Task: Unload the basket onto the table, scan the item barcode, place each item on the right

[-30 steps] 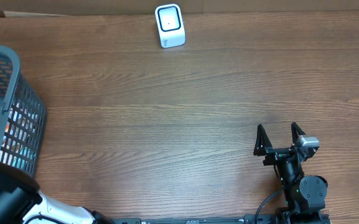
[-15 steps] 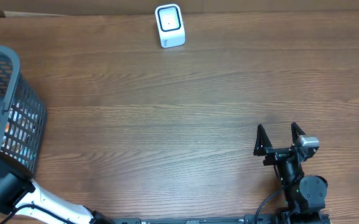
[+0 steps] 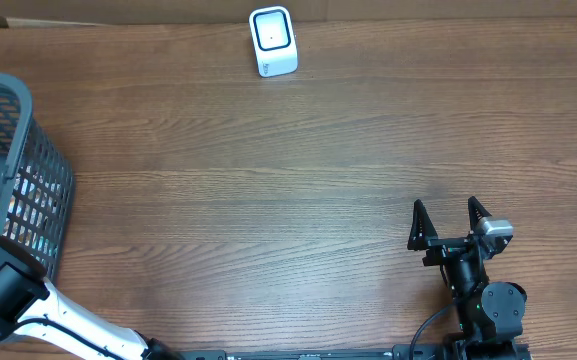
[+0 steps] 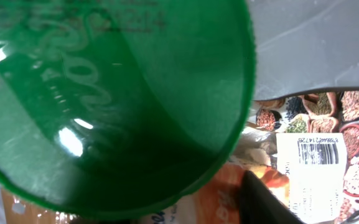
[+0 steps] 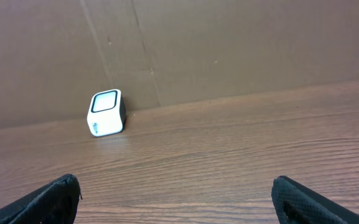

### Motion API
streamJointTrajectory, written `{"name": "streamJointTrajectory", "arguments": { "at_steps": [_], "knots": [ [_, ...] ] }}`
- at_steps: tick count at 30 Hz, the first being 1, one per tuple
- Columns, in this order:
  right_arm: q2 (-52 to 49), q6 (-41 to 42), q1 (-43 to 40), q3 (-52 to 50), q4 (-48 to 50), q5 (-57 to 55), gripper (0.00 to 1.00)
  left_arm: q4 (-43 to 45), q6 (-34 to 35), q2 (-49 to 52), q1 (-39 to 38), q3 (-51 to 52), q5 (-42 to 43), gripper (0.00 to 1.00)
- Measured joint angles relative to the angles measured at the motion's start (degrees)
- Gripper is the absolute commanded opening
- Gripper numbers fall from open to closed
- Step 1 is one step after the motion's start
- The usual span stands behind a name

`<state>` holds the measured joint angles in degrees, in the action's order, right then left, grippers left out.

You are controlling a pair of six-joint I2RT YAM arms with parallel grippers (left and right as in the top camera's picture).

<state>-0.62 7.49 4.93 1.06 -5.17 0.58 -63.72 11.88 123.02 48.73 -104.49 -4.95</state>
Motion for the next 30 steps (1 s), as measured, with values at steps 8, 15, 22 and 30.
{"name": "streamJointTrajectory", "arguments": {
  "at_steps": [8,15,22,30],
  "knots": [
    [0.0,0.0,0.0,0.0,0.0,0.0,1.00,-2.2,-0.1,0.0,0.0,0.0,0.4,0.04],
    [0.0,0.0,0.0,0.0,0.0,0.0,1.00,-4.8,0.3,-1.8,0.0,-0.8,3.9,0.04],
    [0.0,0.0,0.0,0.0,0.0,0.0,1.00,-3.8,6.0,-17.6,0.0,-4.1,7.8,0.04],
    [0.0,0.0,0.0,0.0,0.0,0.0,1.00,0.0,12.1,-36.2,-1.2,-6.3,19.6,0.30]
  ]
}}
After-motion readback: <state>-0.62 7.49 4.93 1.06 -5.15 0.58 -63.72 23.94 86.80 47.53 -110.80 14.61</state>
